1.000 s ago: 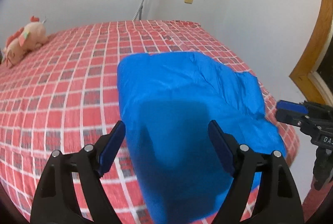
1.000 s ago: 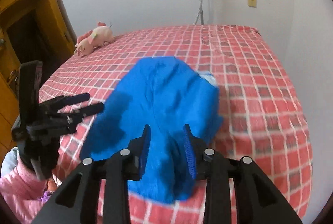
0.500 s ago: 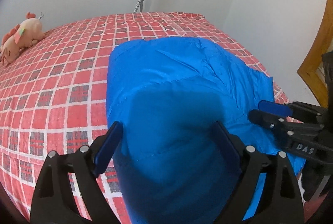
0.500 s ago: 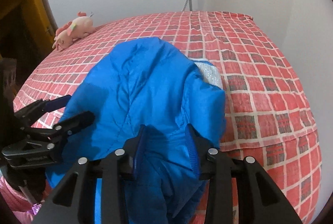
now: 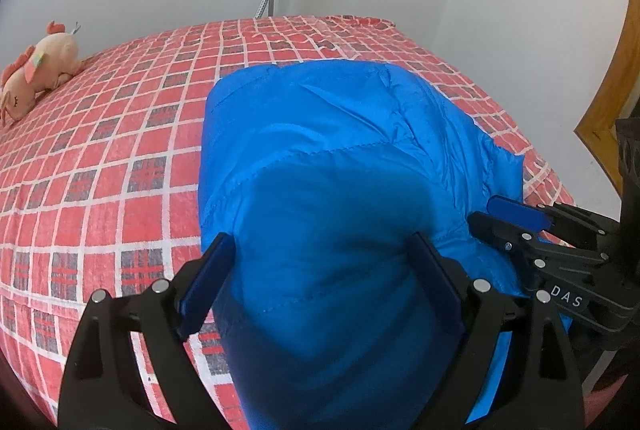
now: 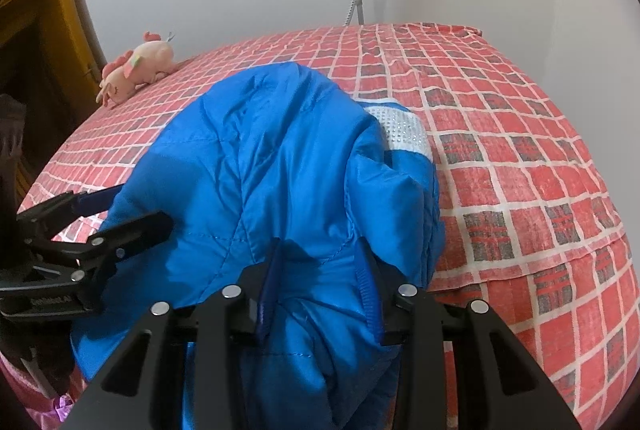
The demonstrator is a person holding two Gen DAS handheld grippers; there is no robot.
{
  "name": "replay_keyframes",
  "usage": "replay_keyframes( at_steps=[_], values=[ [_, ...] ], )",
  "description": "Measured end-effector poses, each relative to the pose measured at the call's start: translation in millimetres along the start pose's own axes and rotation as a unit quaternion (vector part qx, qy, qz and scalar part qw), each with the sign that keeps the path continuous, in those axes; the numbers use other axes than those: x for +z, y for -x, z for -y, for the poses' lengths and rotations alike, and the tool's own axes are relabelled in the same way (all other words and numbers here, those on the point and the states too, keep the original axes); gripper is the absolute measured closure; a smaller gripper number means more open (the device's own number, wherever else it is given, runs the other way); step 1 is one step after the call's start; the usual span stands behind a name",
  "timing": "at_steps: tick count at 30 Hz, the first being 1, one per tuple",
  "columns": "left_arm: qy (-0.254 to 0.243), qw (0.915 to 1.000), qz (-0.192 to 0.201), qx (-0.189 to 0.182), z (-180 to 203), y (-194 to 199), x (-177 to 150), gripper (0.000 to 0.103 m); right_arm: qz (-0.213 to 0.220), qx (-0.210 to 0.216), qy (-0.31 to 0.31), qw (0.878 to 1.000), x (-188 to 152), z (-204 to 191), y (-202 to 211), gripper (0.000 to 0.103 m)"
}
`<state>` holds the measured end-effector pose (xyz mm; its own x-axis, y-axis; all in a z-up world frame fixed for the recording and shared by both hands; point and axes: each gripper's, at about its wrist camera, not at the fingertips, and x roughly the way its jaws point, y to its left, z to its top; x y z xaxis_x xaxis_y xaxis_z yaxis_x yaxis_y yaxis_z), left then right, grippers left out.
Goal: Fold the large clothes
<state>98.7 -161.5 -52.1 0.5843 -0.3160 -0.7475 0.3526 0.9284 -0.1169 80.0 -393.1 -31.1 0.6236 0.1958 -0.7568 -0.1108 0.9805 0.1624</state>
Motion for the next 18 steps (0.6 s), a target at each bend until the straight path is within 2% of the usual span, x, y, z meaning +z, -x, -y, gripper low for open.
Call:
replay_keyframes(
  at_steps=[5,8,9,12,18],
  values=[
    [0.003,0.9999,-0.012,-0.01,-4,4,4,0.015,-0.01,-0.003,-0.006,1.0,5,-4,10,0.065],
    [0.018,0.9993,-0.025,-0.023,-16,13,5,0.015,-0.012,-0.005,-0.004,1.0,8,-4,30,0.055],
    [0.025,0.9992,-0.025,-0.022,-24,19,6,0.016,-0.011,-0.004,-0.004,1.0,9,-3,35,0.048],
    [0.039,0.9989,-0.018,-0.016,-43,32,9,0.015,-0.019,-0.01,-0.009,1.0,9,5,48,0.04],
    [0.05,0.998,-0.03,-0.025,-61,37,9,0.014,-0.072,0.043,-0.054,0.995,3,24,44,0.037]
  ],
)
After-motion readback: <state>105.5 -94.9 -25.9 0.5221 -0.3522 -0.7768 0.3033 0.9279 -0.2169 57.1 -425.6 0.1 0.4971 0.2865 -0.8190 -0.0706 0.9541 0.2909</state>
